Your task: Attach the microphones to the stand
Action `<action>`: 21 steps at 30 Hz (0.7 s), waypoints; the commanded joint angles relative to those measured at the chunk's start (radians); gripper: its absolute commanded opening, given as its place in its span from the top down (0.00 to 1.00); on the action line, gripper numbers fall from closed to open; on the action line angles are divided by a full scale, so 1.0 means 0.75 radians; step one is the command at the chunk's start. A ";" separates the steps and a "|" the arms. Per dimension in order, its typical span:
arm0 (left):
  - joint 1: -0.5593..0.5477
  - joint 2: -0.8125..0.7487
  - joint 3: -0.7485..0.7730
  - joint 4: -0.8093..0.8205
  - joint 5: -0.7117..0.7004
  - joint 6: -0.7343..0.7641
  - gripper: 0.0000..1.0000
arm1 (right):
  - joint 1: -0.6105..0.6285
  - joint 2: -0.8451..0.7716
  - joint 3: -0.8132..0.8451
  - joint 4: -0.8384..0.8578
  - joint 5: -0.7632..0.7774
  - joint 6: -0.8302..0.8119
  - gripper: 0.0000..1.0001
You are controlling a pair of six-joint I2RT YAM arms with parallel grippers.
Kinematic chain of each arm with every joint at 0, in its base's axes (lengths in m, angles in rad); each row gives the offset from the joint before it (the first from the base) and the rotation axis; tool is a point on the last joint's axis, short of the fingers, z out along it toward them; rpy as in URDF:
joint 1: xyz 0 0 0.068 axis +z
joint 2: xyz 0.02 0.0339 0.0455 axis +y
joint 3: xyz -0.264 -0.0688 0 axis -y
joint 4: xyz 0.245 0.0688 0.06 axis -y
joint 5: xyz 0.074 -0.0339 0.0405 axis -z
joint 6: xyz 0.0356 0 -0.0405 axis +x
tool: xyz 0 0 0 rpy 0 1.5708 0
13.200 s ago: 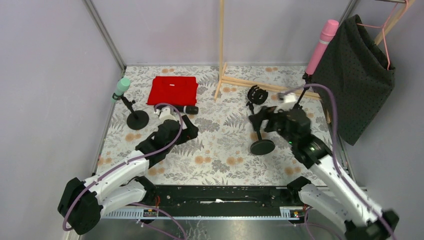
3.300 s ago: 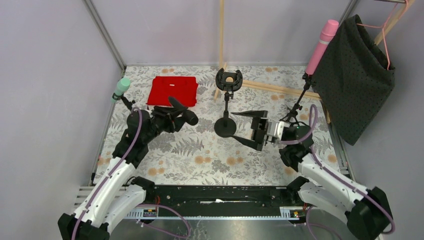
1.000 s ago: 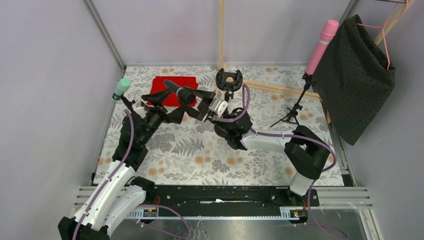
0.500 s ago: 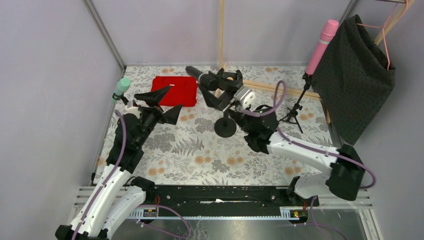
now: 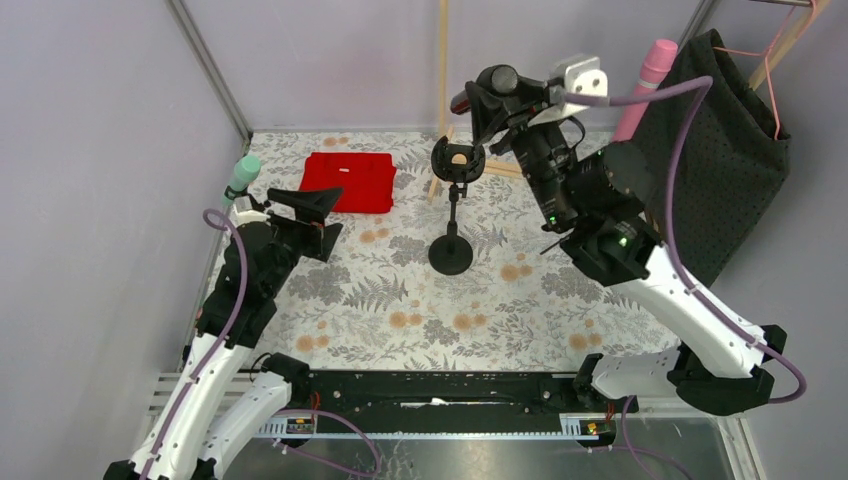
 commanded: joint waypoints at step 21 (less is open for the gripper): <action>0.007 0.058 0.000 -0.162 -0.019 0.550 0.01 | -0.097 0.410 0.577 -0.874 0.220 0.163 1.00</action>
